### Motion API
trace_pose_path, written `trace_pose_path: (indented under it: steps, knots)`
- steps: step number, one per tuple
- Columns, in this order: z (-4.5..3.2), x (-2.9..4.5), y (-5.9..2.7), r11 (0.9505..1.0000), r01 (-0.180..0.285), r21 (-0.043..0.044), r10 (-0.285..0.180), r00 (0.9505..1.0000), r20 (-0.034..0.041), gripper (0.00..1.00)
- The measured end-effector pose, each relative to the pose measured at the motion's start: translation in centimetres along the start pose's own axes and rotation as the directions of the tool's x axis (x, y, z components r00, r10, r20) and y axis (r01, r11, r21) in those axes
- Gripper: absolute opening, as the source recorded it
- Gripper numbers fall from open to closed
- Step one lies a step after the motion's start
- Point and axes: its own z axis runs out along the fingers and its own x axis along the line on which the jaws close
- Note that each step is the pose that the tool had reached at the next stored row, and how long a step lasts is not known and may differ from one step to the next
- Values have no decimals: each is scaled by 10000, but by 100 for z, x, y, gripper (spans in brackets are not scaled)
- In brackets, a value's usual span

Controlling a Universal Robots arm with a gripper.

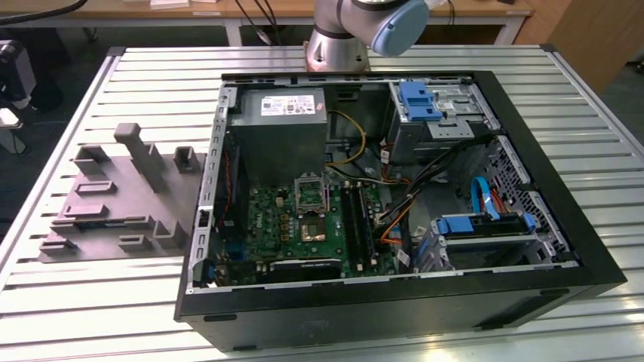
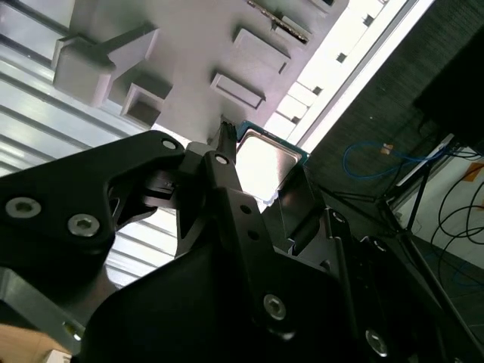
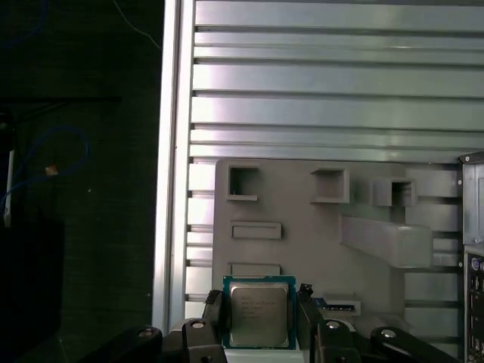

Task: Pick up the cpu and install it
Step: 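Pick up the cpu and move it towards the insertion slot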

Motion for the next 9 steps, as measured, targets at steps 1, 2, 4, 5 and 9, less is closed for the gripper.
trace_pose_path:
  steps: [1,2,4,5,9]
  knots:
    - [-15,0,1,10000,-1,1,1,10000,0,47]
    - [-30,0,2,10000,-3,3,3,10000,0,47]
    - [-60,1,5,10000,-4,4,4,10000,0,47]
    - [-75,1,6,10000,-5,5,5,10000,1,47]
    - [-137,2,11,10000,-9,12,9,10000,0,47]
